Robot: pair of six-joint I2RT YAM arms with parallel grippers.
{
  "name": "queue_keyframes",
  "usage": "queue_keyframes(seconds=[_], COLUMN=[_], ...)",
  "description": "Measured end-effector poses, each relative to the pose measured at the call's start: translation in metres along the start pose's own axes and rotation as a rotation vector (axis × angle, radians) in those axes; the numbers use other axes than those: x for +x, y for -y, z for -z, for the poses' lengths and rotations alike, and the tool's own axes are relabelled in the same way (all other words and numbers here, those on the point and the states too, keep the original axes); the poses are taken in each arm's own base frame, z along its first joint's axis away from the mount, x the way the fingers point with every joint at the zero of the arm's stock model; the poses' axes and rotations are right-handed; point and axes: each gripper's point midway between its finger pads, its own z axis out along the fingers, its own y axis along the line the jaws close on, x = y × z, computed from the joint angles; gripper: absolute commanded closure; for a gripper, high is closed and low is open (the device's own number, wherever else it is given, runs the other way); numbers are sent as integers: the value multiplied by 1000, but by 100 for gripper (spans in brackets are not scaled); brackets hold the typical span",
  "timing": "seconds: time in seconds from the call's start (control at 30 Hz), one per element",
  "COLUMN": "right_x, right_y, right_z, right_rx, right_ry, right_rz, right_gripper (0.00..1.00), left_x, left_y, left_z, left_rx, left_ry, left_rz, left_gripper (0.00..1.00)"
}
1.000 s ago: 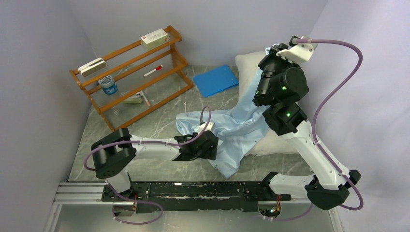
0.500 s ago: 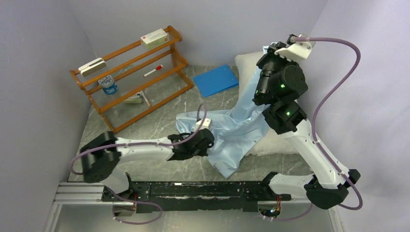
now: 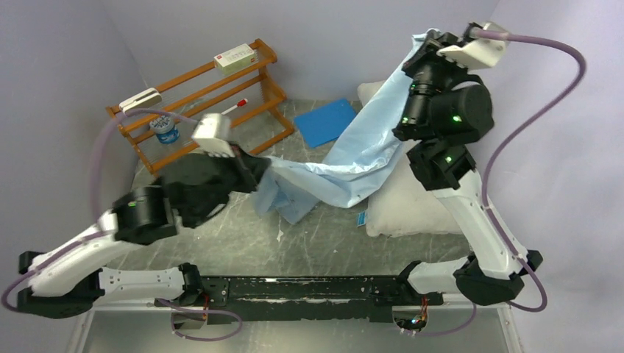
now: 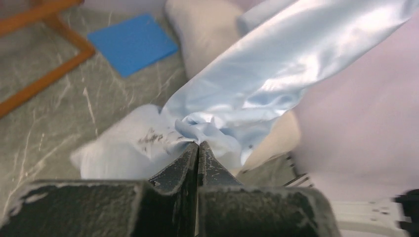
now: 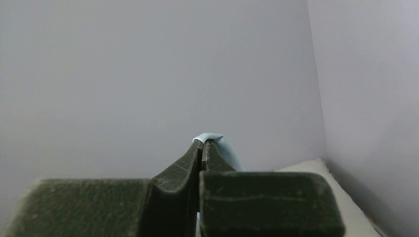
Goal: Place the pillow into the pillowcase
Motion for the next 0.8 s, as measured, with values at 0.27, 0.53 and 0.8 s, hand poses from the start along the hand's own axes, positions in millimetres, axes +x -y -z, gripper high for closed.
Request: queue_keyframes(seconds=[0.27, 0.53, 0.8], right_x=[-56, -163, -156], right_y=[58, 125, 83], right_z=[29, 65, 21], right_rx=[40, 37, 156], right_ry=[104, 304, 272], right_rz=[-146, -462, -293], right_gripper=[100, 100, 100], left_x=[-94, -135, -126], left_y=[22, 18, -83], left_z=[91, 140, 128], left_rx=[278, 379, -111], left_ry=[145, 229, 298], left_rz=[124, 181, 110], left_gripper=[95, 95, 95])
